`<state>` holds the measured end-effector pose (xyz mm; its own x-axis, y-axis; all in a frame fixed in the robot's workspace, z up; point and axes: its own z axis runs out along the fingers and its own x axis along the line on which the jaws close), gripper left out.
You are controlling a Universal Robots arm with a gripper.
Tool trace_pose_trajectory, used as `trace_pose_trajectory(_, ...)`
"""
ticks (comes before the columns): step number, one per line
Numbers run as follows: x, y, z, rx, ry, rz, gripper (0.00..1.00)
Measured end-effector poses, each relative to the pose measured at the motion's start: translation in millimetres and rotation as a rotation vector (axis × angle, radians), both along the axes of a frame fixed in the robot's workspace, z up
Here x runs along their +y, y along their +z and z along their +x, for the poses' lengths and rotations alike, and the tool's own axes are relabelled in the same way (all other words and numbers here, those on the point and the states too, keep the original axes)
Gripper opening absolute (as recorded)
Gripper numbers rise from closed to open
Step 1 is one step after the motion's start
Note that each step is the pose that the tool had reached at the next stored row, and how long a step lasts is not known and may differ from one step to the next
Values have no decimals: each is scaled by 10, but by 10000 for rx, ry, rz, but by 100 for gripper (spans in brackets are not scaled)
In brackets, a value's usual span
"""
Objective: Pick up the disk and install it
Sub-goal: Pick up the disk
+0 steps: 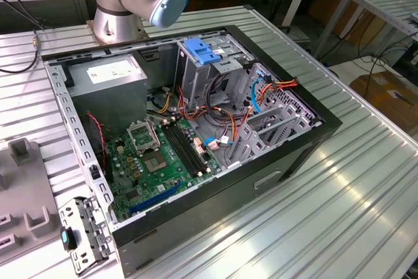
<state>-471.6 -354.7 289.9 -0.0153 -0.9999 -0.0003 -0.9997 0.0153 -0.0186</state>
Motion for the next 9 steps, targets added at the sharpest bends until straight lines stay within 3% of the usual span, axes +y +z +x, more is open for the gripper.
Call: trace_pose_trajectory(9,0,76,2,4,0,-1,37)
